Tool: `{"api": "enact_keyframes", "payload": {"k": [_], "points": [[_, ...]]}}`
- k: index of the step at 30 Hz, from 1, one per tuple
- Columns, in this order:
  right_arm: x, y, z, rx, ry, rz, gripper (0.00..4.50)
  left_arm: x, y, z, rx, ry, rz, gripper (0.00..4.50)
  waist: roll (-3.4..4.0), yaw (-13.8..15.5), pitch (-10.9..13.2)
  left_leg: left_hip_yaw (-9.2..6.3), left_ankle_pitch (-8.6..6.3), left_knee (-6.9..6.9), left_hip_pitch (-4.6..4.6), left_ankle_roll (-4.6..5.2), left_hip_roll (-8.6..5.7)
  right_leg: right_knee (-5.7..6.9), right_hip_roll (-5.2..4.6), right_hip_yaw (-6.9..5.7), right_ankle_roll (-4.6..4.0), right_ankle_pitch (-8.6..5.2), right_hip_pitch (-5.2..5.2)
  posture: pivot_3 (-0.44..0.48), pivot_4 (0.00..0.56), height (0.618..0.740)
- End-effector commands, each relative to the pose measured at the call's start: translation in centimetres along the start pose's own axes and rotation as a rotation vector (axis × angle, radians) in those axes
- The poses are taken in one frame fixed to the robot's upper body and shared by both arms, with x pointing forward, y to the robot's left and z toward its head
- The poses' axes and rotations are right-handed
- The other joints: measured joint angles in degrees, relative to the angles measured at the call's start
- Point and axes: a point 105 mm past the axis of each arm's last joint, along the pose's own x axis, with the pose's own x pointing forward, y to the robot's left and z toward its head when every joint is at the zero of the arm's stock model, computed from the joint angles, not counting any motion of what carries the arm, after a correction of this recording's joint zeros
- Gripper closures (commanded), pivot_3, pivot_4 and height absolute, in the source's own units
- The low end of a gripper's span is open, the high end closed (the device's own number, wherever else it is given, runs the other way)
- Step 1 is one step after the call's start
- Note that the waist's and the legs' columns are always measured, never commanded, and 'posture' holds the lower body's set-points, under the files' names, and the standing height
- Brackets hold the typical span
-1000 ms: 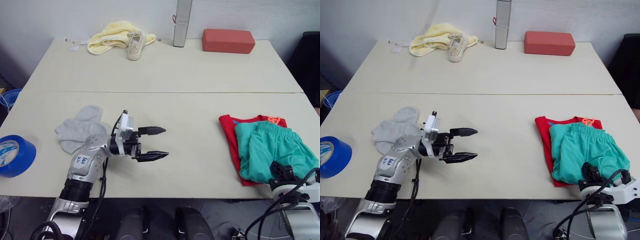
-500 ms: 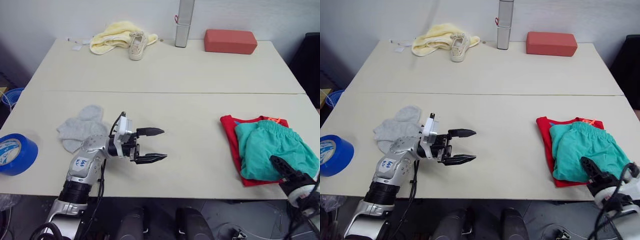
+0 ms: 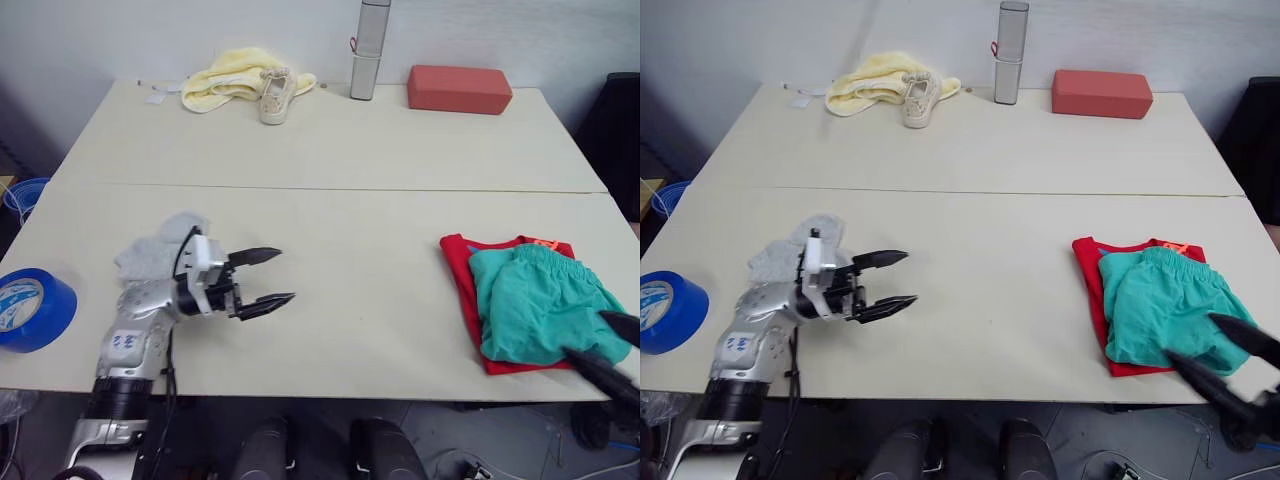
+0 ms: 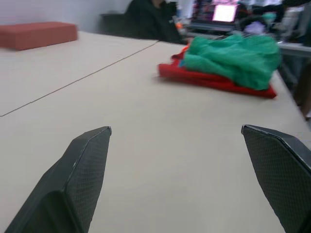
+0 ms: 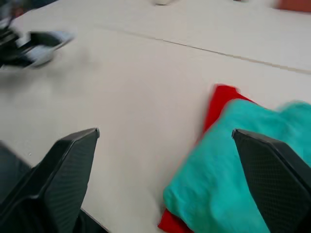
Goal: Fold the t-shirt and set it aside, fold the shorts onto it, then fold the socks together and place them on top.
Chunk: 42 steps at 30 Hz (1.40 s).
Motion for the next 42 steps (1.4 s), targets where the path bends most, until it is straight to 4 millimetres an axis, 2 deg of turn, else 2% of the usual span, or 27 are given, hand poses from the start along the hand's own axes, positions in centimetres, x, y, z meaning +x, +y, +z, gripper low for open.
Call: {"api": "enact_keyframes", "payload": {"k": [1, 3, 5, 11, 13, 16, 18, 20, 22, 24, 27, 33, 35, 37, 40, 42], "points": [[2.6, 0.9, -0.9, -0.154, -0.075, 0.111, 0.03, -3.0, 1.3, 0.6, 0.07, 0.012, 0.149, 0.0, 0.06, -0.03, 0.0, -0.01, 0.06, 0.02, 0.0, -0.11, -0.01, 0.04, -0.02, 0.0, 0.0, 0.0, -0.01, 0.0, 0.15, 0.74], [4.1, 2.3, -2.2, -0.194, -0.092, 0.262, 0.03, -5.2, 1.4, 0.6, 0.08, 0.032, 0.24, 0.0, 0.06, -0.08, 0.0, 0.03, 0.07, 0.08, 0.01, -0.15, -0.05, 0.15, -0.08, 0.01, 0.0, 0.0, -0.04, 0.0, 0.15, 0.74], [5.5, 2.9, -3.0, -0.229, -0.141, 0.344, 0.03, -7.1, 1.0, 0.8, 0.083, 0.051, 0.316, 0.0, 0.04, -0.14, 0.0, 0.02, 0.05, 0.1, 0.03, -0.13, -0.06, 0.15, -0.1, 0.0, 0.0, 0.0, 0.0, 0.0, 0.15, 0.74], [9.9, 3.5, -4.2, -0.241, -0.254, 0.494, 0.03, -12.1, -1.7, 1.8, 0.09, 0.117, 0.534, 0.0, 0.06, -0.33, 0.02, -0.03, -0.18, 0.2, 0.18, -0.36, -0.09, 0.05, -0.21, -0.03, 0.0, 0.0, 0.25, 0.0, 0.15, 0.74], [10.8, 3.8, -4.2, -0.223, -0.278, 0.545, 0.03, -14.3, -2.4, 2.1, 0.073, 0.133, 0.637, 0.0, 0.07, -0.29, 0.02, -0.09, -0.21, 0.17, 0.22, -0.39, -0.08, 0.0, -0.21, -0.06, -0.05, -0.02, 0.31, 0.0, 0.15, 0.74], [11.6, 4.5, -4.5, -0.182, -0.294, 0.612, 0.03, -17.4, -4.2, 1.3, 0.001, 0.185, 0.791, 0.0, 0.09, -0.24, 0.02, -0.19, -0.3, 0.15, 0.24, -0.4, -0.07, -0.05, -0.21, -0.17, -0.15, -0.07, 0.37, 0.0, 0.15, 0.74], [12.1, 4.6, -4.4, -0.197, -0.322, 0.615, 0.03, -19.5, -5.4, 0.5, -0.04, 0.221, 0.87, 0.0, 0.08, -0.24, 0.02, -0.2, -0.45, 0.15, 0.23, -0.26, -0.07, -0.09, -0.21, -0.17, -0.18, -0.09, 0.38, 0.0, 0.15, 0.74], [12.4, 4.6, -4.3, -0.203, -0.339, 0.618, 0.03, -22.6, -6.8, -0.7, -0.144, 0.244, 0.991, 0.0, 0.08, -0.25, 0.02, -0.2, -0.52, 0.17, 0.23, -0.18, -0.07, -0.12, -0.21, -0.2, -0.21, -0.11, 0.4, 0.0, 0.15, 0.74], [12.4, 4.6, -4.1, -0.206, -0.357, 0.609, 0.03, -24.1, -7.5, -1.3, -0.207, 0.25, 1.051, 0.0, 0.08, -0.19, 0.02, -0.21, -0.55, 0.17, 0.23, -0.17, -0.07, -0.14, -0.21, -0.2, -0.24, -0.12, 0.4, 0.0, 0.15, 0.74], [11.8, 4.4, -3.7, -0.209, -0.362, 0.586, 0.03, -24.6, -7.1, -1.5, -0.221, 0.273, 1.059, 0.0, 0.08, 0.19, 0.02, -0.27, -0.55, 0.17, 0.23, -0.18, -0.07, -0.14, -0.21, -0.24, -0.34, -0.18, 0.39, 0.0, 0.15, 0.74], [11.3, 4.2, -3.6, -0.217, -0.355, 0.556, 0.03, -24.1, -5.9, -1.6, -0.216, 0.308, 1.014, 0.0, 0.02, 0.73, -0.01, -0.34, -0.55, 0.17, 0.23, -0.2, -0.07, -0.14, -0.22, -0.27, -0.79, -0.42, 0.34, 0.0, 0.15, 0.74], [10.6, 4.2, -3.6, -0.228, -0.326, 0.507, 0.03, -20.8, -0.9, -0.3, -0.116, 0.411, 0.812, 0.0, 0.03, 0.55, -0.04, -0.3, -0.53, 0.12, 0.23, -0.26, -0.07, -0.06, -0.22, -0.26, -0.9, -0.48, 0.39, 0.0, 0.15, 0.74], [10.4, 4.2, -3.4, -0.244, -0.324, 0.5, 0.03, -20.2, 0.6, 0.2, -0.231, 0.356, 0.813, 0.0, 0.03, -0.04, -0.04, -0.28, -0.54, 0.08, 0.23, -0.29, -0.07, -0.04, -0.22, -0.26, -0.38, -0.19, 0.38, 0.0, 0.15, 0.74], [10.5, 4.1, -3.3, -0.249, -0.324, 0.489, 0.03, -19.4, 1.7, 0.2, -0.383, 0.297, 0.809, 0.0, 0.08, -0.67, -0.01, -0.29, -0.51, 0.05, 0.24, -0.42, -0.07, 0.03, -0.22, -0.29, -0.39, -0.2, 0.34, 0.0, 0.15, 0.74], [10.5, 4.3, -3.2, -0.254, -0.323, 0.486, 0.03, -19.1, 2.7, -0.9, -0.576, 0.355, 0.827, 0.0, 0.09, -1.7, -0.01, -0.31, -0.41, 0.05, 0.26, -0.62, -0.07, 0.2, -0.21, -0.32, -0.42, -0.21, 0.31, 0.0, 0.15, 0.74], [10.6, 4.3, -3.2, -0.258, -0.321, 0.478, 0.03, -19.1, 3.9, -1.4, -0.709, 0.349, 0.906, 0.0, 0.09, -1.71, 0.0, -0.28, -0.31, 0.05, 0.33, -0.48, -0.08, 0.27, -0.19, -0.33, -0.42, -0.22, 0.33, 0.0, 0.15, 0.74]]}}
